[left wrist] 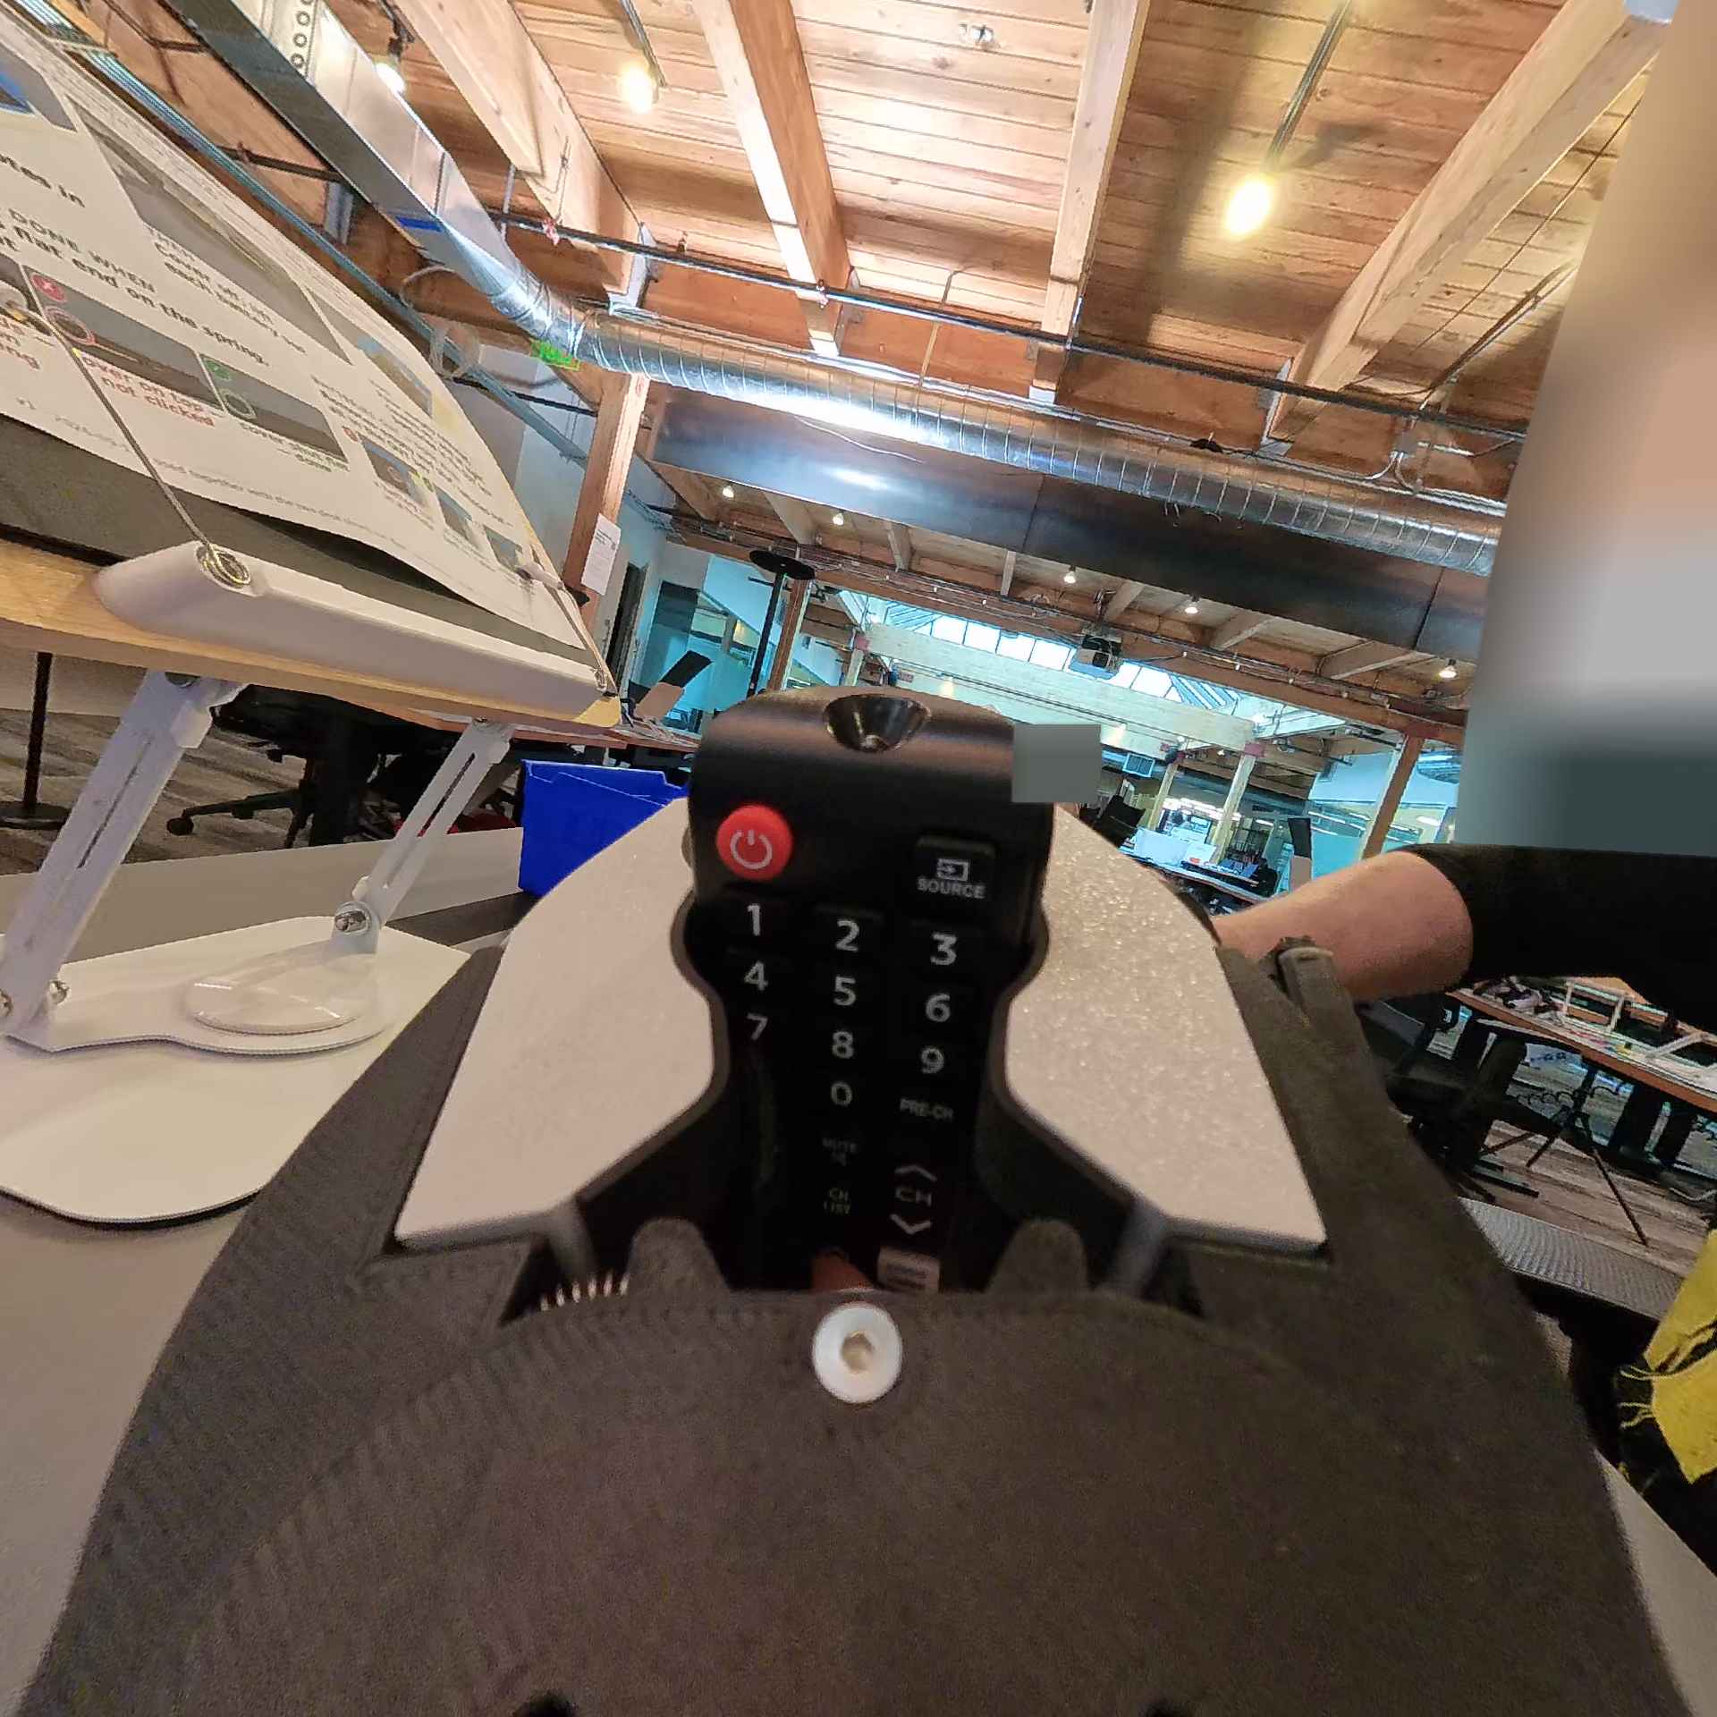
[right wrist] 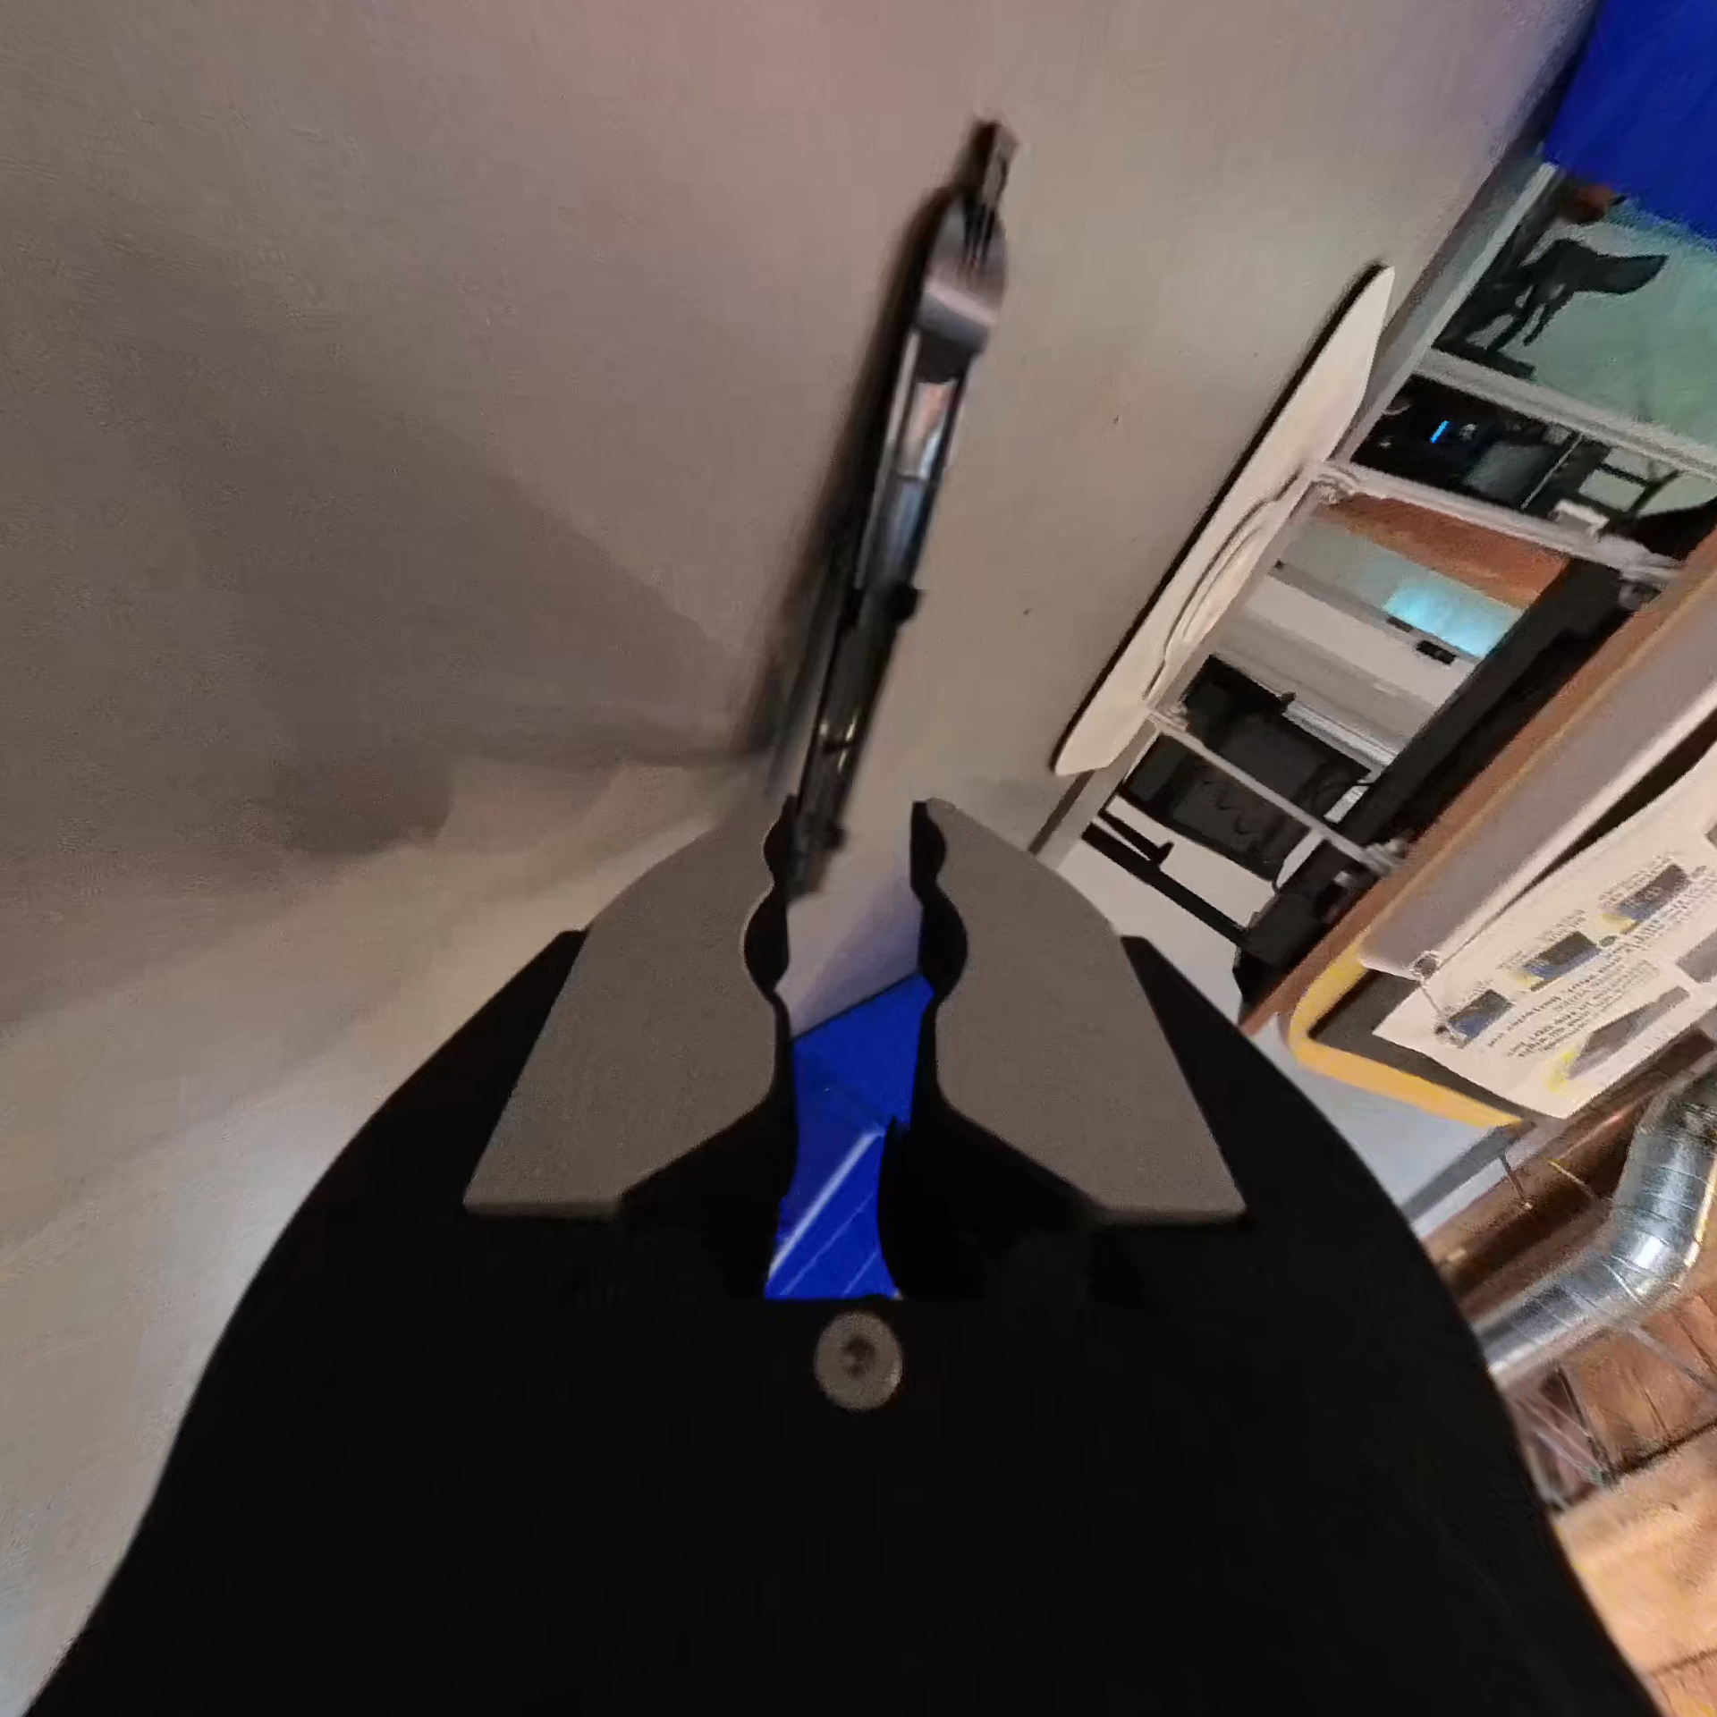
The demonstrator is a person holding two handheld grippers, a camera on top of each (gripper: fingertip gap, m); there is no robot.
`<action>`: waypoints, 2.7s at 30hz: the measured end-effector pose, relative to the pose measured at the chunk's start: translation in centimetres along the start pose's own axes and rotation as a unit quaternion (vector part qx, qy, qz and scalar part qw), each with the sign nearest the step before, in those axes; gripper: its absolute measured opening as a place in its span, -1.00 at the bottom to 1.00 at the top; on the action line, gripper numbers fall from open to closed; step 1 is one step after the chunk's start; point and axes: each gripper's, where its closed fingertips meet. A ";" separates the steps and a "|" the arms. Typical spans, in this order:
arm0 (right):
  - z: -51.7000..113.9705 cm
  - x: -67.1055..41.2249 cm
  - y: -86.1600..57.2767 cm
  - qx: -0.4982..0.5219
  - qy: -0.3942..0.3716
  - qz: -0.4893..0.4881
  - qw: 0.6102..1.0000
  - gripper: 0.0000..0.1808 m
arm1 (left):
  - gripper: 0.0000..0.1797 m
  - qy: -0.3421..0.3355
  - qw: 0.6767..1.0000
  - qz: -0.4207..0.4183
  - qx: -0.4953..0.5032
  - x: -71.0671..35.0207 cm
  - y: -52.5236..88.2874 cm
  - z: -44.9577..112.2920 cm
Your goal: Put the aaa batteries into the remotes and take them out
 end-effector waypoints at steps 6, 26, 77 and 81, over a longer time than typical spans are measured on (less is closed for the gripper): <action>-0.6 -0.1 0.6 -0.031 -0.048 0.114 0.992 -0.73 | -0.33 0.004 1.000 -0.002 0.003 0.3 -0.1 0.2; 1.1 -1.7 1.4 -0.238 -0.175 0.188 0.937 -0.96 | -0.33 0.006 1.000 0.002 0.001 0.2 0.0 0.1; 0.0 -3.6 0.2 -0.449 -0.230 0.168 0.847 -0.99 | -0.33 -0.001 1.000 0.010 -0.003 -0.4 0.3 -0.3; -1.5 -3.6 0.2 -0.519 -0.244 0.174 0.801 -0.99 | -0.33 -0.002 1.000 0.009 -0.004 -0.4 0.4 -0.4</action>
Point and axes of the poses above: each gripper's, where its closed fingertips meet, z out along the fingers, x out of its underside, y = z × x across the jaws, and after that the axes turned 2 degrees about x, right-handed
